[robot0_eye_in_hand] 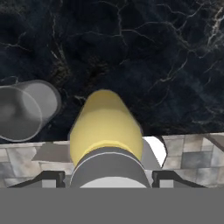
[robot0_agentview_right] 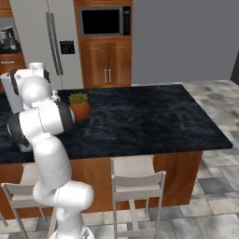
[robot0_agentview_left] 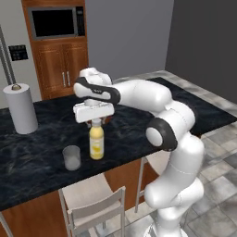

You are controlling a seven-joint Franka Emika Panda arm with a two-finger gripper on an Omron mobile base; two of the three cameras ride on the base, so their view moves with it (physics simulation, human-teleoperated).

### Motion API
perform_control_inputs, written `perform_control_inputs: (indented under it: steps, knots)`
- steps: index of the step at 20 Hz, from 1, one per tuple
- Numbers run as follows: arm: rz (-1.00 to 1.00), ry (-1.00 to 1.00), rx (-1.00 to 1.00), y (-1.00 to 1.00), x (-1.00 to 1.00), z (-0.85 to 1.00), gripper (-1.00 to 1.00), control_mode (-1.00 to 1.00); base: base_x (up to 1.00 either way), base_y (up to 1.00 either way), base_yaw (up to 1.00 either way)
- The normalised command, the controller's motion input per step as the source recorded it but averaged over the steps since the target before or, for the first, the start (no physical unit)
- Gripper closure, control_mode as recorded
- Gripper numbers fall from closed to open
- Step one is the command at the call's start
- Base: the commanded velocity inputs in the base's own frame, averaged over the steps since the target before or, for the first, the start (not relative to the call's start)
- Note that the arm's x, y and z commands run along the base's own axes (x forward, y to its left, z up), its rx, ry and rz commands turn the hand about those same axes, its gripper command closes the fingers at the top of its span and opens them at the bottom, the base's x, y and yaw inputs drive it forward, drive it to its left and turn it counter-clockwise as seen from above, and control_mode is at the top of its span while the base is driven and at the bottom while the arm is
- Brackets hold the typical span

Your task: There is a wine glass and glass cup on the dining counter. Place the wine bottle next to the wine glass and the juice bottle next to the glass cup.

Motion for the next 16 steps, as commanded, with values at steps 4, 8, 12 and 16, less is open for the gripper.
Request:
perform_control_inputs:
  steps: [4,8,12,16]
  knots:
    - [0.00,0.00,0.00,0.27,0.10,-0.22,1.00,-1.00,0.00,0.00,0.00]
    - [0.00,0.00,0.00,0.21,0.14,-0.20,1.00,-1.00,0.00,0.00,0.00]
    - [0.00,0.00,0.00,0.15,0.20,-0.18,1.00,-1.00,0.00,0.00,0.00]
    - [0.00,0.00,0.00,0.15,0.17,-0.16,1.00,-1.00,0.00,0.00,0.00]
